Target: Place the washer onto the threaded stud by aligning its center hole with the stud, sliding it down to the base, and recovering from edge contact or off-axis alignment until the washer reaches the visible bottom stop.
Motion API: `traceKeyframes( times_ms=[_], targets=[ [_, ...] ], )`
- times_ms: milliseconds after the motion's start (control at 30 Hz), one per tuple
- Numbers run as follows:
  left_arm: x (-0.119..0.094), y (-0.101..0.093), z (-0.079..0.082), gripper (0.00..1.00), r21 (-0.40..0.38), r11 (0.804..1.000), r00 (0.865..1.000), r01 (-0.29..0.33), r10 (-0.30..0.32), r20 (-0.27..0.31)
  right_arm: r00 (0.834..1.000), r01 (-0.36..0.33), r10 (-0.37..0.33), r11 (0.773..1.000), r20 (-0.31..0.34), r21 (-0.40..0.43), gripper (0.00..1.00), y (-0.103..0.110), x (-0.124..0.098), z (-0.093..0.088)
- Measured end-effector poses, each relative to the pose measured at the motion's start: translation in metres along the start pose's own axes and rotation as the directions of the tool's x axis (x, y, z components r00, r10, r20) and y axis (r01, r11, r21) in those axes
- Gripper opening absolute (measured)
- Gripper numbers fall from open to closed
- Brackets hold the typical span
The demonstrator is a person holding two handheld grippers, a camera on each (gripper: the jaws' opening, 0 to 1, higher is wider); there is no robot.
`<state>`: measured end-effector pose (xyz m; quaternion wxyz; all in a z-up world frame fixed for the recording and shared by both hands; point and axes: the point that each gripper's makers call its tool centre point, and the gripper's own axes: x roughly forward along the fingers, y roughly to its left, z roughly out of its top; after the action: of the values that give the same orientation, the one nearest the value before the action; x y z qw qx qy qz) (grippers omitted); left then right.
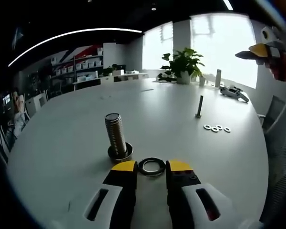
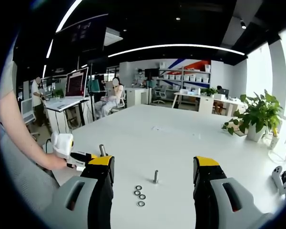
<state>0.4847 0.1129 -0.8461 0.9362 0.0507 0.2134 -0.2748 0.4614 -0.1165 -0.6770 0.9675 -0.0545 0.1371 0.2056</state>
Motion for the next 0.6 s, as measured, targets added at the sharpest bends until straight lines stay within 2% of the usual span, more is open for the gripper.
traceKeyframes(
  times_ms=[33, 100, 167, 200, 400, 600],
  targets=[
    [-0.0002, -0.0004, 0.0002, 0.22, 0.001, 1.000, 1.000, 0.001, -0.001, -0.002, 1.000, -0.001, 0.001, 1.000, 0.001, 0.002, 0.69, 0.0002, -0.0001, 0.0003],
    [-0.0019, -0.0032, 0.0002, 0.07, 0.033, 0.999, 1.000, 0.022, -0.021, -0.013, 1.000, -0.002, 0.002, 1.000, 0.000, 0.002, 0.69, 0.0005, 0.0000, 0.0001],
    [-0.0007, -0.0020, -0.0007, 0.12, 0.029, 0.999, 1.000, 0.013, -0.012, -0.012, 1.000, -0.003, 0.003, 1.000, 0.001, 0.001, 0.70, 0.0007, -0.0002, 0.0004],
    [0.0008, -0.0030, -0.0055, 0.14, 0.017, 1.000, 0.999, 0.020, -0.019, -0.030, 1.000, -0.003, 0.003, 1.000, 0.002, 0.003, 0.70, 0.0004, -0.0002, 0.0003],
    [-0.0027, -0.0046, -0.0040, 0.14, 0.028, 1.000, 1.000, 0.014, -0.014, -0.013, 1.000, -0.001, 0.001, 1.000, 0.000, -0.003, 0.70, 0.0001, -0.0006, -0.0002],
    [-0.0027, -0.0046, -0.0065, 0.14, 0.019, 1.000, 1.000, 0.015, -0.014, -0.023, 1.000, -0.001, 0.001, 1.000, 0.002, 0.001, 0.70, -0.0001, -0.0006, 0.0005]
  ],
)
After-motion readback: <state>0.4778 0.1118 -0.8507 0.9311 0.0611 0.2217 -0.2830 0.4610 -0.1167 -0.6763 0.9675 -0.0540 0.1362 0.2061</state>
